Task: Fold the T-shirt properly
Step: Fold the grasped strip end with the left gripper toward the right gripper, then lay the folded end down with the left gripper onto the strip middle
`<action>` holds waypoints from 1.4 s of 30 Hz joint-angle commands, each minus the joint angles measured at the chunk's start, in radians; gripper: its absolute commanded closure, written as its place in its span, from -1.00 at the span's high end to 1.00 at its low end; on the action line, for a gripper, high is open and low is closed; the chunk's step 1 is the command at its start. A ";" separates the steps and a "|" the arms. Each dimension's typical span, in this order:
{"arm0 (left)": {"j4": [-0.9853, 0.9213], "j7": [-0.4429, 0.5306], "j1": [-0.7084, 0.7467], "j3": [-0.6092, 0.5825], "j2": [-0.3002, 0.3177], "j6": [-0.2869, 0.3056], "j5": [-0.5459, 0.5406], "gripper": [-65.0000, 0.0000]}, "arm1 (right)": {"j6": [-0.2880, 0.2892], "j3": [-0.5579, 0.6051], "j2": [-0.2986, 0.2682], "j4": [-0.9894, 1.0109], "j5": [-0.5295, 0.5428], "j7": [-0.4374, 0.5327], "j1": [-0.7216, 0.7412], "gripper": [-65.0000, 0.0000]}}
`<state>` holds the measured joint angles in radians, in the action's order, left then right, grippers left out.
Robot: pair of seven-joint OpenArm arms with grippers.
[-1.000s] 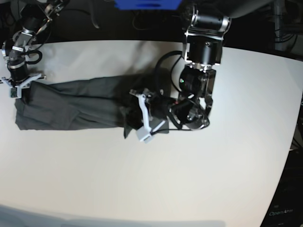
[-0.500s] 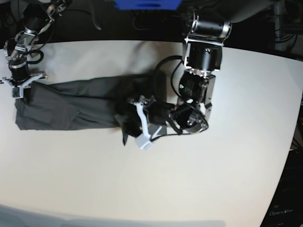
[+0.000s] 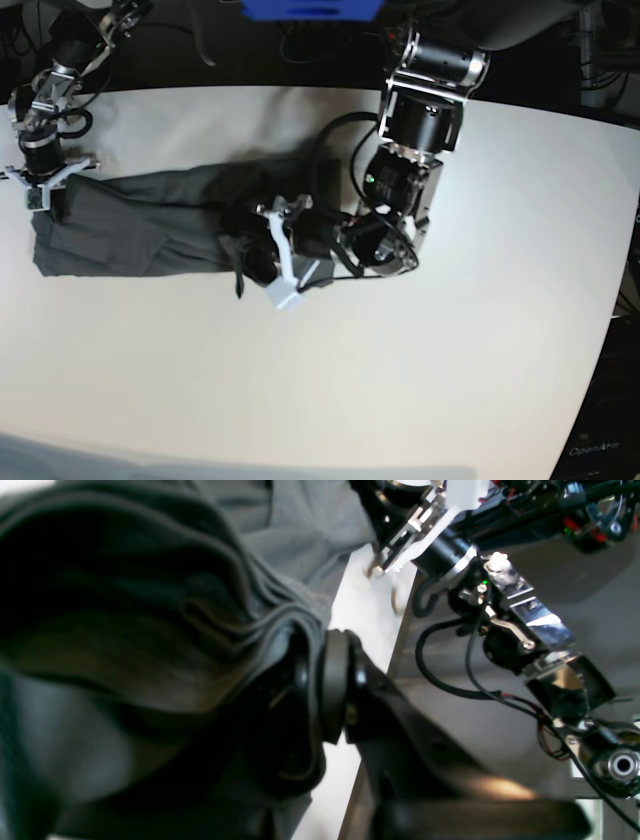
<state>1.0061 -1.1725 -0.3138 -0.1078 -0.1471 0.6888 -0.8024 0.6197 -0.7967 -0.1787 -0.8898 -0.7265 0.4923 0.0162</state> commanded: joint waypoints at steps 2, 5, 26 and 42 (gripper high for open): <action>-0.002 0.045 -0.032 -0.002 -0.010 0.009 -0.031 -0.90 | 0.078 0.018 0.043 0.037 -0.201 -0.258 -0.029 -0.99; -0.007 0.053 -0.032 -0.002 -0.010 0.009 -0.031 -0.90 | 0.078 0.018 0.043 0.037 -0.201 -0.258 -0.029 -0.99; -0.013 0.122 -0.064 -0.108 -0.010 0.009 -0.174 -0.90 | 0.078 0.020 0.043 0.037 -0.201 -0.257 -0.035 -0.99; -0.013 0.121 -0.063 -0.109 -0.010 0.009 -0.177 -0.86 | 0.078 0.020 0.043 0.037 -0.201 -0.255 -0.037 -0.99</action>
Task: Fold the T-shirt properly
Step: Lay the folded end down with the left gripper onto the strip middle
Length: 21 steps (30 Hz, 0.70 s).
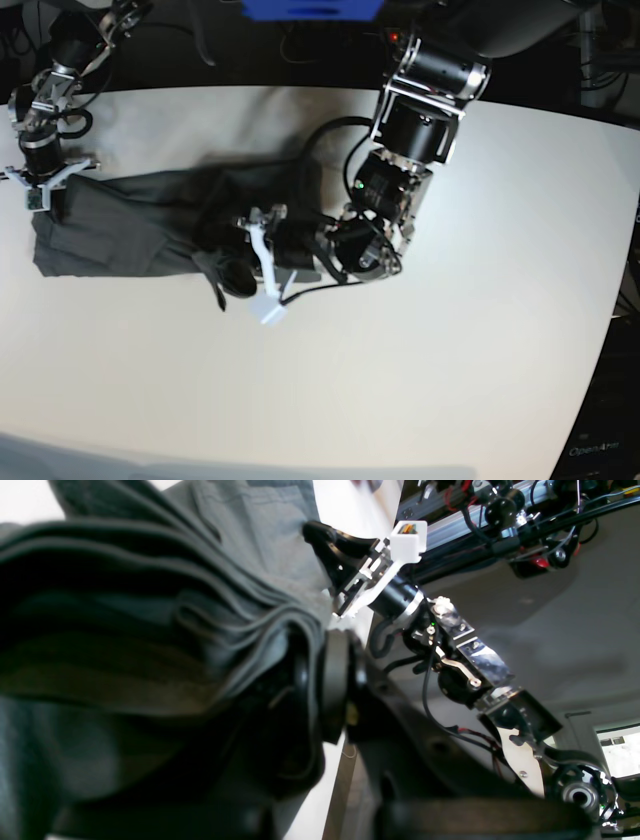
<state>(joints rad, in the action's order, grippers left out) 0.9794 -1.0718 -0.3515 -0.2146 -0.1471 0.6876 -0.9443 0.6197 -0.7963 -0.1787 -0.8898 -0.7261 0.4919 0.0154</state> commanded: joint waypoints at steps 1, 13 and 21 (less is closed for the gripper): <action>0.014 0.017 -0.025 -0.003 -0.010 0.011 -0.034 -0.79 | 0.078 0.019 0.043 0.036 -0.201 -0.255 -0.036 -0.99; 0.103 0.046 -0.011 -0.070 0.013 -0.059 -0.026 0.29 | 0.078 0.018 0.041 0.036 -0.201 -0.253 -0.038 -0.99; 0.223 0.052 0.015 -0.073 0.048 -0.171 -0.037 0.29 | 0.078 0.018 0.041 0.036 -0.201 -0.252 -0.039 -0.99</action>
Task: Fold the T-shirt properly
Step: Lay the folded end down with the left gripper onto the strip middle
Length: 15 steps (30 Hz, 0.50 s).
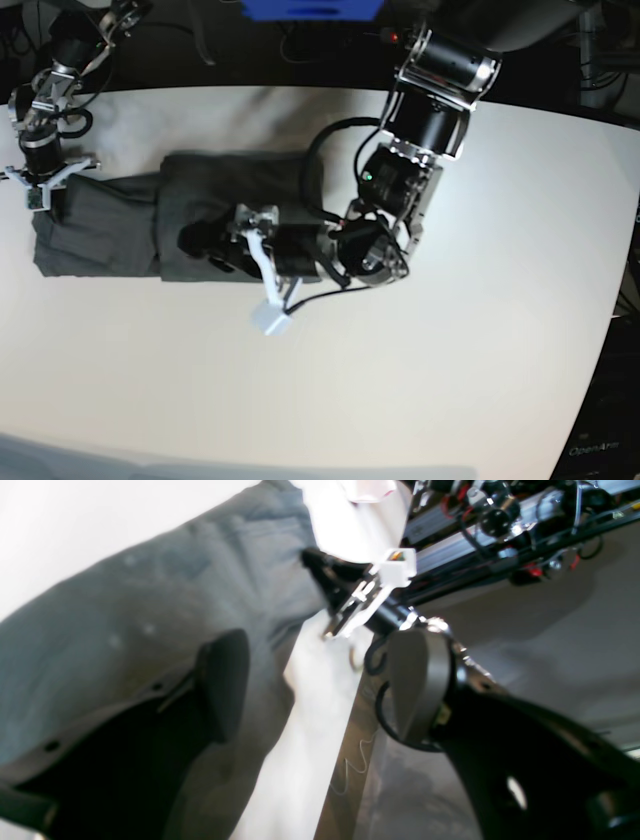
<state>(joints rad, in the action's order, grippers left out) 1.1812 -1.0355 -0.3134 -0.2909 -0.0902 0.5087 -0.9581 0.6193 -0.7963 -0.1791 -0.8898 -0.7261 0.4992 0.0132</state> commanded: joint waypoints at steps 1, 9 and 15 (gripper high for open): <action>0.019 0.016 -0.022 0.003 0.002 -0.002 -0.023 0.29 | 0.079 0.018 0.042 0.036 -0.201 -0.259 -0.037 -0.99; 0.018 0.010 0.021 0.052 0.088 -0.025 -0.023 0.29 | 0.079 0.018 0.042 0.036 -0.201 -0.259 -0.037 -0.99; 0.006 0.019 0.029 0.057 0.120 -0.023 -0.012 0.29 | 0.079 0.018 0.042 0.036 -0.201 -0.259 -0.037 -0.99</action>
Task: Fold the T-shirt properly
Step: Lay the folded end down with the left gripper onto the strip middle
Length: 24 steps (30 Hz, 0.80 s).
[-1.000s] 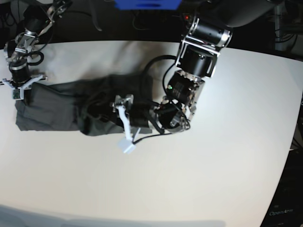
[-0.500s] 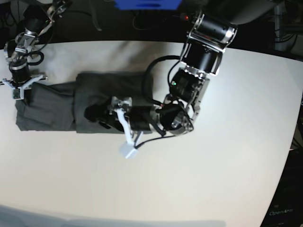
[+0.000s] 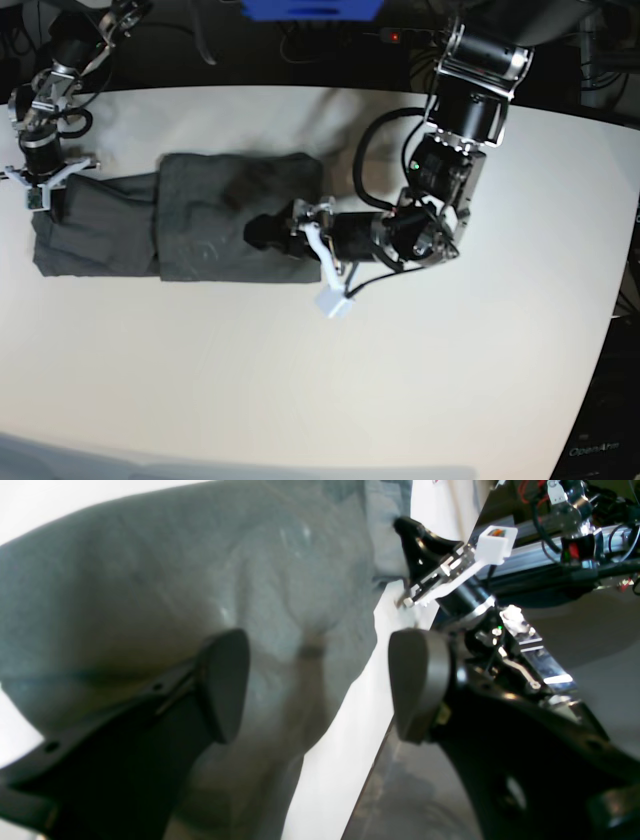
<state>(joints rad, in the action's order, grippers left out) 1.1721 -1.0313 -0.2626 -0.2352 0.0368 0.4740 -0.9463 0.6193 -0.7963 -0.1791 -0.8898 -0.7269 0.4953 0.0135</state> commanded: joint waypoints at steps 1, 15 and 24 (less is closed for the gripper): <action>0.015 0.015 -0.022 0.001 -0.007 0.010 -0.024 0.29 | 0.079 0.018 0.042 0.036 -0.201 -0.255 -0.037 -0.99; -0.208 0.171 -0.060 -0.122 -0.008 0.018 -0.023 0.23 | 0.079 0.013 0.040 0.036 -0.201 -0.255 -0.037 -0.99; -0.212 0.184 -0.060 -0.117 0.025 0.010 -0.027 -0.97 | 0.079 0.010 0.048 -0.081 -0.194 -0.261 -0.060 -0.99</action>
<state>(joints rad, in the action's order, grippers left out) 0.9463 -0.8570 -0.2996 -0.3550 0.0700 0.4755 -0.9550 0.6231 -0.7918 -0.1509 -0.9993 -0.7708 0.4351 -0.0113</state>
